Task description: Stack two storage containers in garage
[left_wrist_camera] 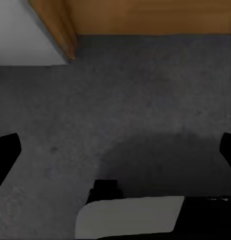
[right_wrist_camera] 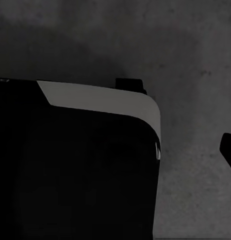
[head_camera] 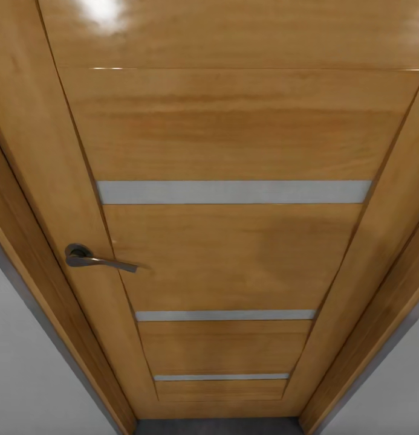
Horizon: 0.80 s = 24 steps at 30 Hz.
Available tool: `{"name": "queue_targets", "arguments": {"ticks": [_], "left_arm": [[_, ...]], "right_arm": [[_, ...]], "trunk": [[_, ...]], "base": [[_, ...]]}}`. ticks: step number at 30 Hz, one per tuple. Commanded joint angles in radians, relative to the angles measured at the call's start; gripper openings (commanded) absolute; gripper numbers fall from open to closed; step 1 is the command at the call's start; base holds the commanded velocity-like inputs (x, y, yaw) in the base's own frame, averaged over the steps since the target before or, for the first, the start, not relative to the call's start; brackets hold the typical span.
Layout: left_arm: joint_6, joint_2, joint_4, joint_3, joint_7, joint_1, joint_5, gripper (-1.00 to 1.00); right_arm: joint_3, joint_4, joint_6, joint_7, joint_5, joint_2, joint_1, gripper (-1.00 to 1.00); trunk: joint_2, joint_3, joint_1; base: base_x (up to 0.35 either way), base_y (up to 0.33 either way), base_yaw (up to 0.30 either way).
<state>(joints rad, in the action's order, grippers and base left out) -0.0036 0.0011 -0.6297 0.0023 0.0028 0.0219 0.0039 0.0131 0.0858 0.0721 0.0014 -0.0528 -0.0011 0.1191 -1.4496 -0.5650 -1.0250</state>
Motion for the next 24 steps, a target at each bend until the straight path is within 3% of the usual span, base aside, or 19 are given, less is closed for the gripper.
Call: {"name": "queue_targets", "arguments": {"ticks": [1,4,9,13,18,24], "left_arm": [[0.011,-0.009,-0.166,-0.003,0.002,0.014,0.0,1.0],[0.127,-0.012,-0.345,-0.004,0.001,0.031,0.0,1.0],[0.294,-0.014,-0.564,-0.004,0.0,0.056,0.002,1.0],[0.358,-0.015,-0.701,-0.006,0.0,0.066,0.002,1.0],[0.394,-0.016,-0.789,-0.01,0.0,0.068,0.002,1.0],[0.401,-0.024,-0.823,-0.029,0.0,0.063,0.002,1.0]], "right_arm": [[0.001,-0.001,0.004,0.0,-0.005,0.0,0.001,1.0],[0.001,-0.001,0.004,0.0,-0.005,0.0,0.001,1.0],[0.001,-0.001,0.005,0.0,-0.005,0.0,0.001,1.0],[0.001,0.0,0.004,0.001,-0.006,0.0,0.001,1.0],[0.001,0.0,0.005,0.002,-0.006,0.0,0.001,1.0],[0.001,0.0,0.005,0.002,-0.006,0.0,0.001,1.0]], "trunk": [[0.0,-0.001,0.0],[0.0,-0.001,0.0],[0.0,-0.001,0.0],[0.0,-0.001,0.0],[0.0,-0.001,0.0],[0.0,-0.001,0.0]], "base": [[0.0,0.0,0.0],[0.0,0.0,0.0],[0.0,0.0,0.0],[0.0,0.0,0.0],[0.0,0.0,0.0],[0.0,0.0,0.0]]}}
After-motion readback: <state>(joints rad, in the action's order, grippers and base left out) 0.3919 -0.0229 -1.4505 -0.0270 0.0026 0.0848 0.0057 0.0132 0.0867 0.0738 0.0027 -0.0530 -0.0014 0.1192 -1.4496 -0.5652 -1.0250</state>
